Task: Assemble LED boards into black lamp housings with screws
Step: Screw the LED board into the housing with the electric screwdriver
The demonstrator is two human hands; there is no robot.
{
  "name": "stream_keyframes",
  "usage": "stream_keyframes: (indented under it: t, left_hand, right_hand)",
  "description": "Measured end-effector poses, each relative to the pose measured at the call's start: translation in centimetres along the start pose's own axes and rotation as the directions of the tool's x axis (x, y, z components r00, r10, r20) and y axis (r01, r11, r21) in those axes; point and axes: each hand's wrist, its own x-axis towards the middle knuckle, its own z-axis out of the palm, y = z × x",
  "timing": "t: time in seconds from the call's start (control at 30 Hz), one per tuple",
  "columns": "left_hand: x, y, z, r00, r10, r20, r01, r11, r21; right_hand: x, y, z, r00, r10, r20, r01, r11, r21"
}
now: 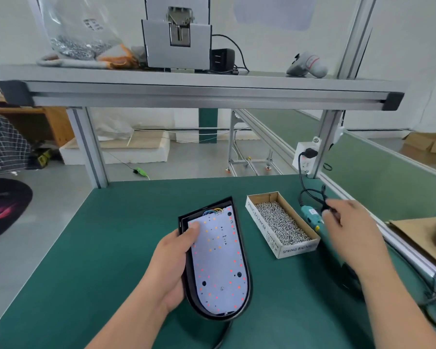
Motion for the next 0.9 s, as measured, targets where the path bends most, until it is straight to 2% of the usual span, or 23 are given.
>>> stream_keyframes:
  t: [0.03,0.07,0.13,0.17,0.23,0.37,0.43,0.6,0.77,0.9]
  left_hand:
    - [0.0,-0.1,0.1,1.000,0.000,0.019,0.001,1.000,-0.011]
    - [0.0,-0.2,0.2,0.999,0.004,0.037,-0.003,1.000,-0.021]
    - [0.0,-0.5,0.5,0.998,0.016,0.067,-0.014,0.999,-0.033]
    - [-0.1,-0.6,0.6,0.997,0.023,0.069,-0.020,0.999,-0.039]
    - [-0.3,-0.7,0.8,0.997,0.036,0.073,-0.031,0.998,-0.061]
    - [-0.3,-0.8,0.9,0.991,0.061,0.116,-0.047,0.991,-0.123]
    - [-0.4,-0.8,1.1,0.991,0.066,0.114,-0.050,0.990,-0.133]
    - [-0.3,-1.0,1.1,0.994,0.092,0.064,-0.082,0.987,-0.139]
    - [-0.3,-1.0,1.1,0.992,0.098,0.077,-0.085,0.983,-0.163]
    - [-0.1,-0.9,0.8,0.994,0.073,0.080,-0.058,0.983,-0.176]
  right_hand:
    - [-0.6,-1.6,-0.1,0.996,-0.011,-0.085,0.028,0.979,0.202]
    - [-1.3,-3.3,0.1,0.995,-0.021,-0.098,0.057,0.919,0.389]
    - [-2.9,-6.7,1.4,0.985,-0.167,0.052,0.103,0.794,0.599]
    - [-3.8,-8.1,2.4,0.948,-0.270,0.168,0.106,0.768,0.632]
    - [-5.3,-10.1,4.1,0.822,-0.424,0.380,0.090,0.756,0.648]
    - [-5.9,-10.0,5.0,0.645,-0.464,0.606,-0.135,0.712,0.689]
    - [-5.9,-9.6,5.2,0.614,-0.466,0.637,-0.241,0.658,0.713]
    - [-5.5,-9.2,6.4,0.634,-0.498,0.591,-0.418,0.422,0.804]
    - [-5.5,-9.4,7.1,0.704,-0.418,0.574,-0.410,0.421,0.809]
    - [-5.2,-9.7,7.1,0.746,-0.359,0.561,-0.475,0.304,0.826]
